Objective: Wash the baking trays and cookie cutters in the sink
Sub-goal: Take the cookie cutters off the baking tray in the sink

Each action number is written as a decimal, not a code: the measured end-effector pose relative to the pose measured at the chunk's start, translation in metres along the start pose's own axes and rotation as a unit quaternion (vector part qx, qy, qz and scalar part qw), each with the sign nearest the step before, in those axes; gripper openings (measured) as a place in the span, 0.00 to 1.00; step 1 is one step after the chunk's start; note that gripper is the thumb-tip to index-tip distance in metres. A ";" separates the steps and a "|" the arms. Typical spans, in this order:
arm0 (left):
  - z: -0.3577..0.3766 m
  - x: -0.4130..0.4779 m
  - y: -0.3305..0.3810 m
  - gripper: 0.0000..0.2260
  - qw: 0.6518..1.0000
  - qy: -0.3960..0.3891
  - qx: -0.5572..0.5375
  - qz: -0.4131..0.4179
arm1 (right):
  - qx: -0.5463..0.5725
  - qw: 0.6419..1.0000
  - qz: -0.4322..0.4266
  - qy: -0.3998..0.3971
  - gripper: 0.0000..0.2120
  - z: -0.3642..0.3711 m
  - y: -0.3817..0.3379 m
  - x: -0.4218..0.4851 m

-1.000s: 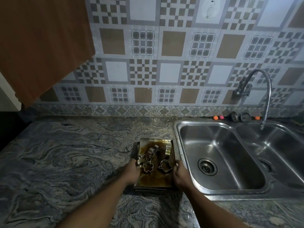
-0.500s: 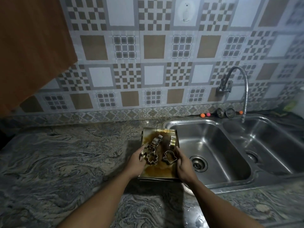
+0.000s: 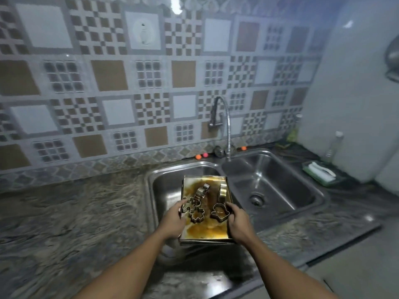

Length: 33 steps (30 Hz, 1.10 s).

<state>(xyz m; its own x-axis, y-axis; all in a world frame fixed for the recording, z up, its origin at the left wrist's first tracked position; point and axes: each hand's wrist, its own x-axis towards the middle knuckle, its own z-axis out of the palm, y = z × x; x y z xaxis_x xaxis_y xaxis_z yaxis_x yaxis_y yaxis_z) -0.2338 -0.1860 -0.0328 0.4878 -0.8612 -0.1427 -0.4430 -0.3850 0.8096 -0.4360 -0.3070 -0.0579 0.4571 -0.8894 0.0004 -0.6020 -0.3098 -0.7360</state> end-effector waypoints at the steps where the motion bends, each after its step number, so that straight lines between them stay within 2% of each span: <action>1: 0.018 0.003 0.013 0.27 1.000 -0.006 -0.006 0.002 | 0.005 1.000 0.006 0.002 0.21 -0.016 0.015 0.002; 8: 0.138 0.030 0.090 0.27 0.998 -0.030 -0.045 0.035 | 0.001 0.999 0.041 0.021 0.20 -0.123 0.115 0.032; 17: 0.222 0.103 0.166 0.27 0.995 -0.045 -0.078 0.051 | -0.027 0.998 0.052 0.023 0.20 -0.213 0.180 0.103; 23: 0.266 0.168 0.180 0.25 0.998 -0.020 -0.059 0.019 | -0.051 0.996 0.065 0.023 0.20 -0.229 0.217 0.162; 29: 0.304 0.240 0.162 0.23 0.996 0.006 -0.082 -0.044 | -0.055 0.996 0.049 -0.047 0.21 -0.206 0.269 0.249; 33: 0.333 0.274 0.142 0.23 0.985 0.033 -0.119 -0.120 | -0.037 0.992 0.048 -0.109 0.21 -0.183 0.297 0.293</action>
<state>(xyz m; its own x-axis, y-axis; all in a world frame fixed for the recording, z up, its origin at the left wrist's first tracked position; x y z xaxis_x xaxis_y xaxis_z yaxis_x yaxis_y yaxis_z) -0.4138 -0.5867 -0.1470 0.6084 -0.7282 -0.3156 -0.1235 -0.4797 0.8687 -0.6003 -0.7215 -0.1530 0.5220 -0.8243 -0.2192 -0.6918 -0.2588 -0.6741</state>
